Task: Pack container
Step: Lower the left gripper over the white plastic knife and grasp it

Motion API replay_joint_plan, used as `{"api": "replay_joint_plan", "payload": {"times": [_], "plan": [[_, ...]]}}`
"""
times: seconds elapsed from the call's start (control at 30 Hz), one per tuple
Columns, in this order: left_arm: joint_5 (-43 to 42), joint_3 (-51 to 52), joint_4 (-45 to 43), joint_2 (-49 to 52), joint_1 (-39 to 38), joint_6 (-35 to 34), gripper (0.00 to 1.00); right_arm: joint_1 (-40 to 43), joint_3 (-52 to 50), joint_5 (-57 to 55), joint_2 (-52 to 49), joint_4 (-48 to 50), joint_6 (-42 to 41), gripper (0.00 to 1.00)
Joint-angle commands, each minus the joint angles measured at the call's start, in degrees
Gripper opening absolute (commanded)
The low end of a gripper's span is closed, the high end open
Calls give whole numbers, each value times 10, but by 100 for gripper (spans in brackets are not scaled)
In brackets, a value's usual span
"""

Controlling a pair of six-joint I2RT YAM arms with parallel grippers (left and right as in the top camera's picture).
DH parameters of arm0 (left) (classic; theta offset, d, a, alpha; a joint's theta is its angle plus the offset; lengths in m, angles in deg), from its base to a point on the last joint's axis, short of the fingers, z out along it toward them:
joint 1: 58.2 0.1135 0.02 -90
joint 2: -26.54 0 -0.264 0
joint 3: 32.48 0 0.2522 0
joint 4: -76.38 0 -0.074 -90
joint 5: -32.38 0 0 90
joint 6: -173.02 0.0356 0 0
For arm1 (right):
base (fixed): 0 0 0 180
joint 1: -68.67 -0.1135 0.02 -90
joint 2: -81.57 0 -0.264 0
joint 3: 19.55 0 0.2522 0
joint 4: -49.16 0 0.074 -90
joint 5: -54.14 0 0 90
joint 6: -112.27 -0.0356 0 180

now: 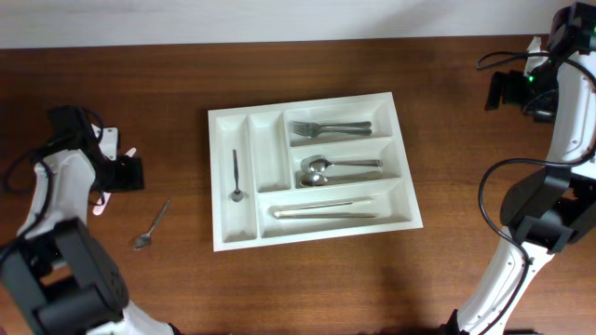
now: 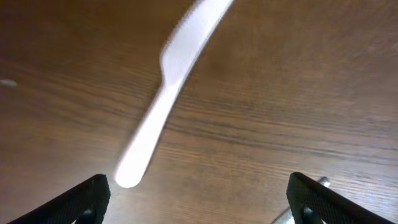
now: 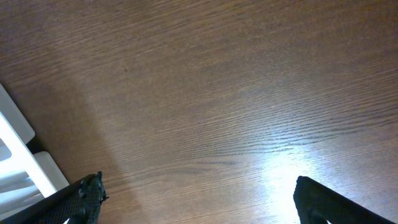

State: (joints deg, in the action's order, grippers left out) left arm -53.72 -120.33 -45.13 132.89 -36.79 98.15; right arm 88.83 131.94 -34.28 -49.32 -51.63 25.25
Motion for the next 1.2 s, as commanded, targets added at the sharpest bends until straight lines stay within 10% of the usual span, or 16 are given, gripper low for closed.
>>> {"api": "replay_joint_plan", "payload": {"times": [0.0, 1.17], "plan": [[-11, 6, 7, 44, 4, 31, 92, -3, 1, 3, 1, -2, -5, 99], [38, -65, -20, 66, 10, 191, 91, -3, 1, 3, 1, -2, -5, 99]]}}
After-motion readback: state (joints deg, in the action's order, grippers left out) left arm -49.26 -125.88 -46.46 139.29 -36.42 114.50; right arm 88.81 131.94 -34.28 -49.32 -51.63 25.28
